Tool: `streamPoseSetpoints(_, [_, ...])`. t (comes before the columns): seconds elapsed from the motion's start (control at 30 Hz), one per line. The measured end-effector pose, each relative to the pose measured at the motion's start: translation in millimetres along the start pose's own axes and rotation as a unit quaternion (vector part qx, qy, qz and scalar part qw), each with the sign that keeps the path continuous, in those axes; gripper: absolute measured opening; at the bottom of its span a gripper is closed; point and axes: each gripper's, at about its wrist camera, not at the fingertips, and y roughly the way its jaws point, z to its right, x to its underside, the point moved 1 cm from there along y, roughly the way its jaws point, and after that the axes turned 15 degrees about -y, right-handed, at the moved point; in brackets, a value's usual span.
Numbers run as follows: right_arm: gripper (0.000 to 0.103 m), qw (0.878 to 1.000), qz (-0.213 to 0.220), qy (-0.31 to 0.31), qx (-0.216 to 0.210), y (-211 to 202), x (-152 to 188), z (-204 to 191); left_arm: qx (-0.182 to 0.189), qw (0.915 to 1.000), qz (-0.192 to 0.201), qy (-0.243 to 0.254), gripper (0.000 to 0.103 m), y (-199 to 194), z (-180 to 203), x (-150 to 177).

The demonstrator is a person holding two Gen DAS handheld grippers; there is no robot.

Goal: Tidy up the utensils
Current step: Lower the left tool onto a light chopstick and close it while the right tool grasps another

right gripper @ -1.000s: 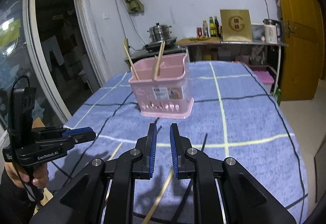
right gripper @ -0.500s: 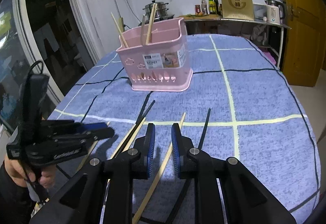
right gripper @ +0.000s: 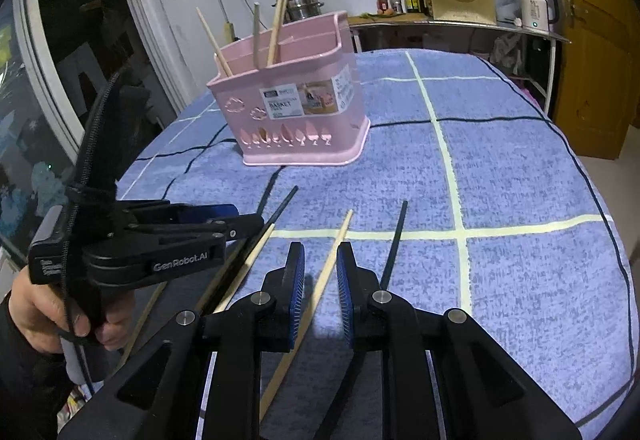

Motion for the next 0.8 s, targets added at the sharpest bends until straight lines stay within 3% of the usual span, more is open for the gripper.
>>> streamPoseSetpoints(0.37, [0.017,1.0,-0.026,-0.006,0.012,10.3,-1.4,-2.5,-0.013,0.9988,0.017,0.043,0.035,-12.3,4.7,27.0])
streamPoseSetpoints(0.47, [0.017,0.999,-0.046,-0.013,0.021,18.7,-5.9,-4.5,-0.016,0.9988,0.023,0.04,0.025,-13.4,0.1,26.5])
streamPoseSetpoints(0.53, [0.017,0.998,-0.055,-0.018,0.024,24.2,-8.8,-6.3,-0.02,0.999,0.023,0.034,0.012,-14.7,-7.0,22.8])
streamPoseSetpoints(0.8, [0.017,0.995,-0.089,-0.031,0.035,47.9,-14.8,-8.6,-0.008,0.9997,0.019,0.01,0.008,-20.5,-25.8,20.4])
